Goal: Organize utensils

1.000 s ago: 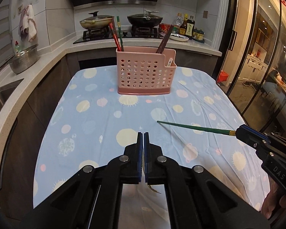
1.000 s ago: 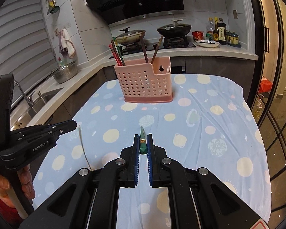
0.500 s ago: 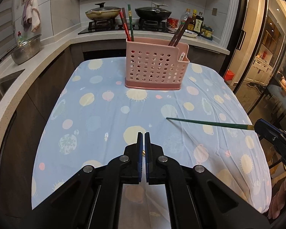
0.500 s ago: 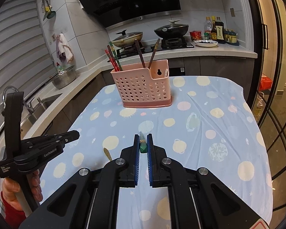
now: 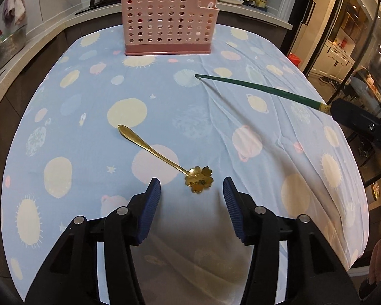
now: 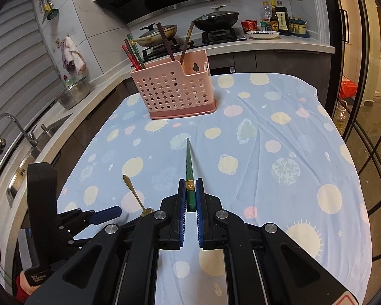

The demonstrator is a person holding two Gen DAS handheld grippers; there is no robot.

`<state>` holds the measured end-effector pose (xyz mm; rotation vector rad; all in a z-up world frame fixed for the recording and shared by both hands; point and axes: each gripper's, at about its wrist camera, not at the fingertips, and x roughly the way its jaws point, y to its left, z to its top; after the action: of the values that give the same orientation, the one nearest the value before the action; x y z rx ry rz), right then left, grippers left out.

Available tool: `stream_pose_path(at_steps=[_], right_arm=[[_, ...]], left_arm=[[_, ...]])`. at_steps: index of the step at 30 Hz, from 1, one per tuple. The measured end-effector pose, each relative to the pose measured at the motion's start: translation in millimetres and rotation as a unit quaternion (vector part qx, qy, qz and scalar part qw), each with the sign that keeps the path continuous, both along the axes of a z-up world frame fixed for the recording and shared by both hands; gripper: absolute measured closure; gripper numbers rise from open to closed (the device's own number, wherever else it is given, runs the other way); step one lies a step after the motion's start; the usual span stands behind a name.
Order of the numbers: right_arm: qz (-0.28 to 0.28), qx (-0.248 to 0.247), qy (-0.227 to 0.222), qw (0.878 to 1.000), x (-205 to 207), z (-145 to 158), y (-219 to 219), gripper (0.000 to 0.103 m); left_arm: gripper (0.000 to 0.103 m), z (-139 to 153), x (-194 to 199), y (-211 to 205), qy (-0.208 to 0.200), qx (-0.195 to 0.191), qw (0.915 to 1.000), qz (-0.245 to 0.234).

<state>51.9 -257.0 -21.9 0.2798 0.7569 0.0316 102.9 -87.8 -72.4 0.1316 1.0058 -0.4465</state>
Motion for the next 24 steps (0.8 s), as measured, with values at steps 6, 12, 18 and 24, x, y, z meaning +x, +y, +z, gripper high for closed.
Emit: stream_pose_path(at_steps=[6,12,18,24], right_arm=[[0.003,0.002,0.004,1.0,-1,-3,-2,0.096],[0.009,0.005,0.009,1.0,1,-8,-1,0.096],[0.011,0.007,0.007,1.0,0,-7,-1,0.096],[0.013,0.008,-0.001,1.0,0,-2,2,0.096]], left_arm=[[0.057,-18,5,-14,-0.001,0.027,0.9996,-0.011],[0.078,-17,7,-16,-0.01,0.035,0.9992,-0.014],[0.079,-8,8,-4,-0.002,0.017,0.9998,-0.008],[0.079,23,6,14,-0.023,-0.008,0.9997,0.007]])
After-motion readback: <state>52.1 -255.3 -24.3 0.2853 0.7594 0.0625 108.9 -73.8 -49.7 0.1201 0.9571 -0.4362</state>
